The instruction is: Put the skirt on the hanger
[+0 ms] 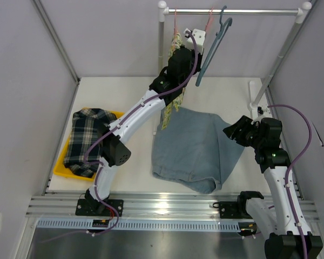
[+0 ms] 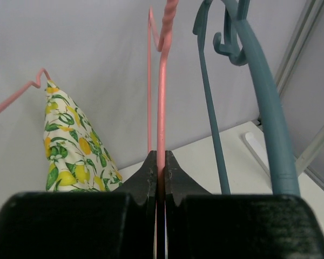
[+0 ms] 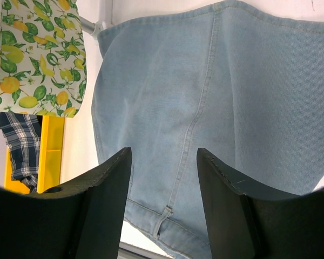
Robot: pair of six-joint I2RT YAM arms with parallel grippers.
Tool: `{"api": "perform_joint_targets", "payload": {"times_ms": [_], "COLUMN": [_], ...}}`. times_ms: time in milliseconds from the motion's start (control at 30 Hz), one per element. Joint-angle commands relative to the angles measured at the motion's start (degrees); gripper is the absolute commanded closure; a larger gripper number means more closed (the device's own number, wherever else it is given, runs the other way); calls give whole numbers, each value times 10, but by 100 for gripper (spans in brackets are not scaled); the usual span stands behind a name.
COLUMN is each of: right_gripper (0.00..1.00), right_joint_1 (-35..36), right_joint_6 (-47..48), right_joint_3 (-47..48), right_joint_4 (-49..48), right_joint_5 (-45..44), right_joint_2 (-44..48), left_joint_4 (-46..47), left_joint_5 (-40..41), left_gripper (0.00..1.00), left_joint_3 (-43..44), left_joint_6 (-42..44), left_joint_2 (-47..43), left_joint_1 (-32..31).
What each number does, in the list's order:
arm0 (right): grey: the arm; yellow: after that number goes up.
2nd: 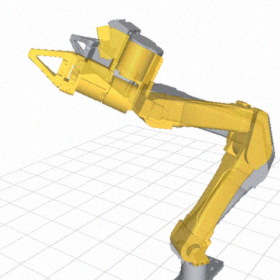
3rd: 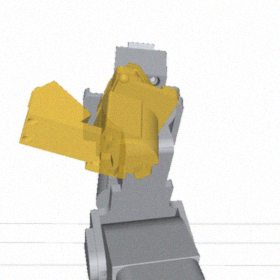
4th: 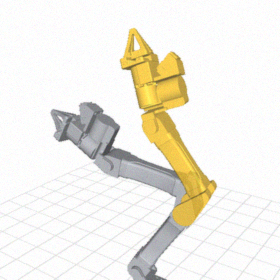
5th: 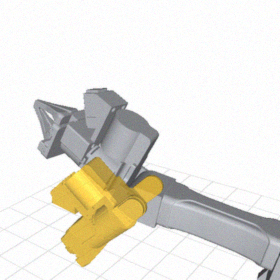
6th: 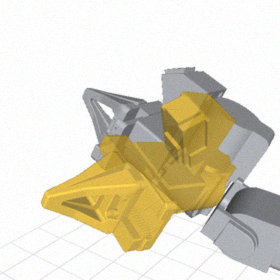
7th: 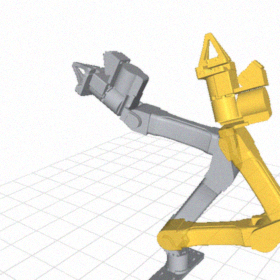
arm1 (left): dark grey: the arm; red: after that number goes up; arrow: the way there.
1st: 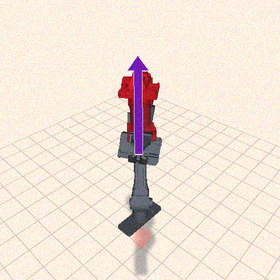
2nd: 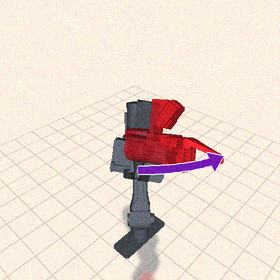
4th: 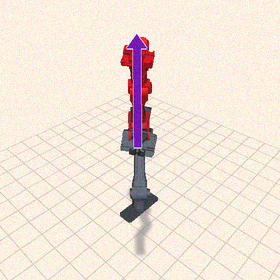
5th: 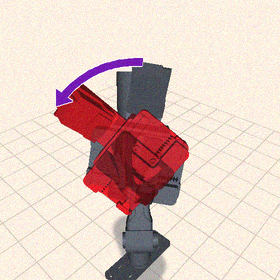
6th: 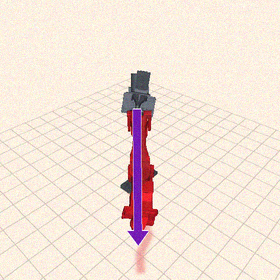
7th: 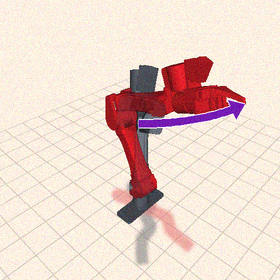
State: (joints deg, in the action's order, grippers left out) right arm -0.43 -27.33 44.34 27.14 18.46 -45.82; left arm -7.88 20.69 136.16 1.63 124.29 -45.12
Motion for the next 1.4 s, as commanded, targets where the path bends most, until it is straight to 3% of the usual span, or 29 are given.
{"api": "perform_joint_targets", "payload": {"times_ms": [0,300,600,833,1100,1367], "right_gripper": [43,44,44,43,41,40], "right_joint_1": [3,3,3,3,3,3], "right_joint_6": [10,11,15,32,54,63], "right_joint_3": [0,1,0,21,44,83], "right_joint_4": [-18,-20,-9,21,51,92], "right_joint_5": [4,6,4,0,-18,-25], "right_joint_2": [1,1,10,17,19,36], "left_joint_4": [31,4,-88,-88,-110,-141], "left_joint_5": [28,53,-13,-75,-145,-122], "left_gripper": [100,100,100,100,100,100], "left_joint_3": [40,36,-23,-202,-293,-408], "left_joint_6": [34,43,22,18,21,11], "left_joint_2": [-53,-93,-181,-316,-416,-539], "left_joint_1": [-6,-7,-6,-7,-6,-8]}}
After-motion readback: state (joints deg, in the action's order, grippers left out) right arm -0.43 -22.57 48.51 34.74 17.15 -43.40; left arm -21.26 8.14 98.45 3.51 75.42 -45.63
